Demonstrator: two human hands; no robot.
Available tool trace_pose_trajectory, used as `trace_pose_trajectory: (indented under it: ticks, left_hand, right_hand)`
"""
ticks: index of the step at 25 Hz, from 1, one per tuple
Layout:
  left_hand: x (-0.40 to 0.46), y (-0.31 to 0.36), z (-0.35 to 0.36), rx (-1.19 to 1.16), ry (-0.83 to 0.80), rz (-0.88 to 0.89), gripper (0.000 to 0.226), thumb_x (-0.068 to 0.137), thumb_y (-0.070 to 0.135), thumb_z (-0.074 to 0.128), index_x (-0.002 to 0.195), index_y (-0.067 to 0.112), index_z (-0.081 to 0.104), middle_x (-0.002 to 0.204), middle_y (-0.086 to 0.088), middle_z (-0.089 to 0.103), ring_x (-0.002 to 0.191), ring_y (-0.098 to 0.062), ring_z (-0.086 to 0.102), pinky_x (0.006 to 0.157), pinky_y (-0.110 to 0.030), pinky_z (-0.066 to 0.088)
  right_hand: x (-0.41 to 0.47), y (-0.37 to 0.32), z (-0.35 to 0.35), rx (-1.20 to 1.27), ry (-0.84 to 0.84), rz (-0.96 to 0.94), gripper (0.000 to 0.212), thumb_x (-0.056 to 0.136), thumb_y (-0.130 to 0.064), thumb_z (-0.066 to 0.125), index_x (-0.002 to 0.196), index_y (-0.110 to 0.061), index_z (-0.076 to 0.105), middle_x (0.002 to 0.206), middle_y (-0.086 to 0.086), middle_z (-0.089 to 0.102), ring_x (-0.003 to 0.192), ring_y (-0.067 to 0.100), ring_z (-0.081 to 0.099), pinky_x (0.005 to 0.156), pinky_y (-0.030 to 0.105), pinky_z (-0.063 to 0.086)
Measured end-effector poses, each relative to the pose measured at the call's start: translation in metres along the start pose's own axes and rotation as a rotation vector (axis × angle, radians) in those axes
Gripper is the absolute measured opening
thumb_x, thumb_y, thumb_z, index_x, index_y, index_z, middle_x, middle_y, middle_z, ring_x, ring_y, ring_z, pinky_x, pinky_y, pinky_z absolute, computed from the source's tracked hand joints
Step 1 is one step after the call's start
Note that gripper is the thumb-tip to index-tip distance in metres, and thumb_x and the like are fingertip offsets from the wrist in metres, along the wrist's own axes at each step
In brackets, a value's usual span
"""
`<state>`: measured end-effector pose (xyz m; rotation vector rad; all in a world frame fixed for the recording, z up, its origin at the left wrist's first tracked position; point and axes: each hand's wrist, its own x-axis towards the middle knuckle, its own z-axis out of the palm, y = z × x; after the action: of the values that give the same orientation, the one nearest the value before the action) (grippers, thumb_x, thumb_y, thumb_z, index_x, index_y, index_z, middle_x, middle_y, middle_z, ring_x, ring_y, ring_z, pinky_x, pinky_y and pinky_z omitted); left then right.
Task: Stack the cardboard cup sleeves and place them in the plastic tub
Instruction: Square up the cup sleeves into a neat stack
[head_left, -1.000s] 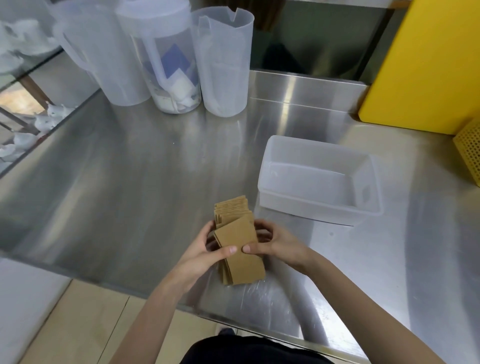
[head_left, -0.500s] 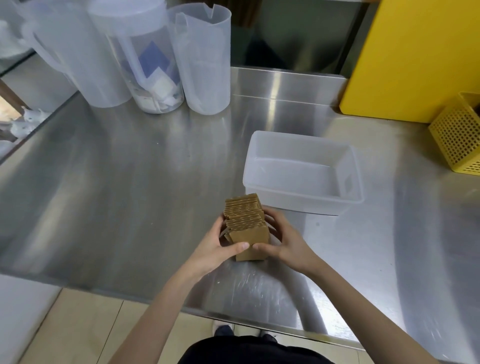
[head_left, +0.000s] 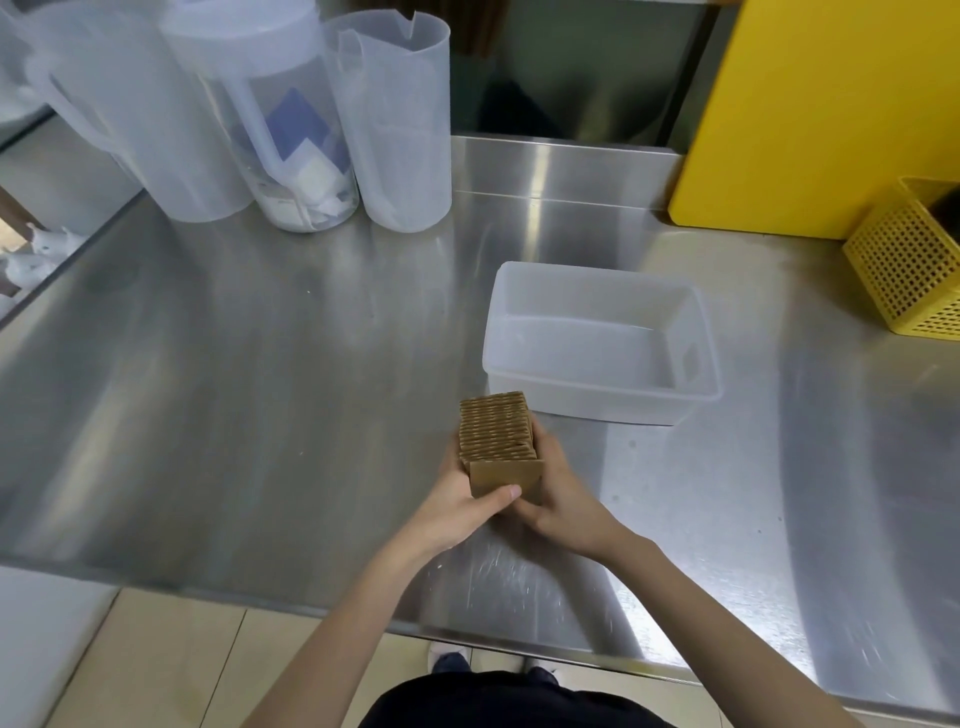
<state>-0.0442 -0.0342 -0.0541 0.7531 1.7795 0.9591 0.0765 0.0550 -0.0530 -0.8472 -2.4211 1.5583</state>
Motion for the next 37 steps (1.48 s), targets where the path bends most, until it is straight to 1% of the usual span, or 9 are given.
trace_pose_trajectory:
  ticks: [4, 8, 11, 16, 19, 23, 26, 30, 37]
  left_hand:
    - [-0.004, 0.003, -0.002, -0.015, 0.001, 0.049, 0.057, 0.08, 0.013, 0.063, 0.131, 0.011, 0.037, 0.129, -0.004, 0.053, 0.108, -0.01, 0.053, 0.078, 0.003, 0.041]
    - [-0.009, 0.014, -0.014, -0.075, -0.009, 0.156, 0.084, 0.077, 0.003, 0.065, 0.138, 0.028, 0.013, 0.112, 0.023, 0.05, 0.098, 0.012, 0.053, 0.081, 0.001, 0.042]
    - [-0.009, 0.015, -0.016, -0.093, -0.015, 0.154, 0.08, 0.075, 0.003, 0.068, 0.134, 0.022, 0.018, 0.106, 0.019, 0.051, 0.096, 0.004, 0.054, 0.081, -0.007, 0.047]
    - [-0.009, 0.015, -0.013, -0.05, -0.093, 0.133, 0.074, 0.072, 0.004, 0.071, 0.121, 0.027, 0.021, 0.106, 0.017, 0.049, 0.097, 0.005, 0.052, 0.079, -0.001, 0.044]
    - [-0.01, 0.01, -0.02, 0.03, -0.132, 0.117, 0.083, 0.061, 0.024, 0.076, 0.121, 0.029, 0.02, 0.116, 0.011, 0.047, 0.104, 0.004, 0.049, 0.083, -0.001, 0.041]
    - [-0.016, -0.002, -0.034, 0.171, -0.048, 0.057, 0.1, 0.05, 0.046, 0.077, 0.129, 0.034, 0.018, 0.129, 0.003, 0.036, 0.124, -0.013, 0.039, 0.111, -0.035, 0.032]
    - [-0.023, -0.006, -0.043, 0.308, 0.058, 0.076, 0.098, 0.062, 0.031, 0.08, 0.135, 0.025, 0.016, 0.12, 0.006, 0.027, 0.123, -0.012, 0.027, 0.108, -0.03, 0.023]
    - [-0.028, -0.012, -0.048, 0.353, 0.1, 0.086, 0.102, 0.062, 0.03, 0.079, 0.138, 0.027, 0.01, 0.141, -0.004, 0.027, 0.132, -0.019, 0.021, 0.109, -0.033, 0.021]
    - [-0.027, -0.013, -0.041, 0.332, 0.084, 0.078, 0.103, 0.065, 0.029, 0.078, 0.139, 0.031, 0.006, 0.144, -0.005, 0.024, 0.134, -0.024, 0.021, 0.112, -0.041, 0.021]
  right_hand:
    - [-0.001, 0.004, 0.002, -0.007, 0.007, 0.009, 0.094, 0.075, -0.036, 0.059, 0.143, -0.01, -0.001, 0.148, 0.006, 0.025, 0.138, 0.015, 0.026, 0.115, 0.028, 0.024]
    - [0.002, 0.007, -0.001, 0.051, 0.024, 0.069, 0.089, 0.068, -0.029, 0.071, 0.139, -0.015, 0.019, 0.138, 0.007, 0.041, 0.127, 0.017, 0.042, 0.111, 0.039, 0.035]
    - [0.001, 0.007, -0.01, 0.023, 0.032, 0.097, 0.086, 0.059, -0.031, 0.075, 0.13, -0.016, 0.028, 0.13, 0.009, 0.046, 0.121, 0.02, 0.046, 0.105, 0.045, 0.04]
    - [-0.006, -0.005, -0.036, -0.189, -0.019, 0.005, 0.079, 0.053, -0.031, 0.068, 0.121, -0.011, 0.032, 0.116, 0.01, 0.041, 0.106, 0.023, 0.049, 0.088, 0.028, 0.043]
    - [-0.004, -0.009, -0.037, -0.369, -0.057, -0.051, 0.077, 0.057, -0.024, 0.07, 0.122, -0.007, 0.033, 0.108, 0.003, 0.034, 0.102, 0.022, 0.045, 0.078, 0.019, 0.034]
    - [0.001, -0.015, -0.026, -0.5, -0.089, -0.1, 0.077, 0.064, -0.018, 0.071, 0.128, -0.009, 0.031, 0.116, 0.009, 0.038, 0.109, 0.025, 0.044, 0.09, 0.029, 0.039]
    - [0.003, -0.02, -0.018, -0.562, -0.135, -0.123, 0.077, 0.064, -0.02, 0.069, 0.129, -0.01, 0.031, 0.12, 0.011, 0.038, 0.111, 0.027, 0.043, 0.095, 0.035, 0.041]
    - [0.007, -0.022, -0.015, -0.616, -0.181, -0.136, 0.08, 0.065, -0.022, 0.068, 0.133, -0.015, 0.028, 0.122, 0.011, 0.038, 0.114, 0.027, 0.041, 0.1, 0.034, 0.036]
    - [0.001, -0.016, -0.021, -0.591, -0.207, -0.073, 0.102, 0.07, -0.036, 0.071, 0.144, -0.021, 0.001, 0.139, 0.008, 0.033, 0.128, 0.024, 0.033, 0.111, 0.034, 0.022]
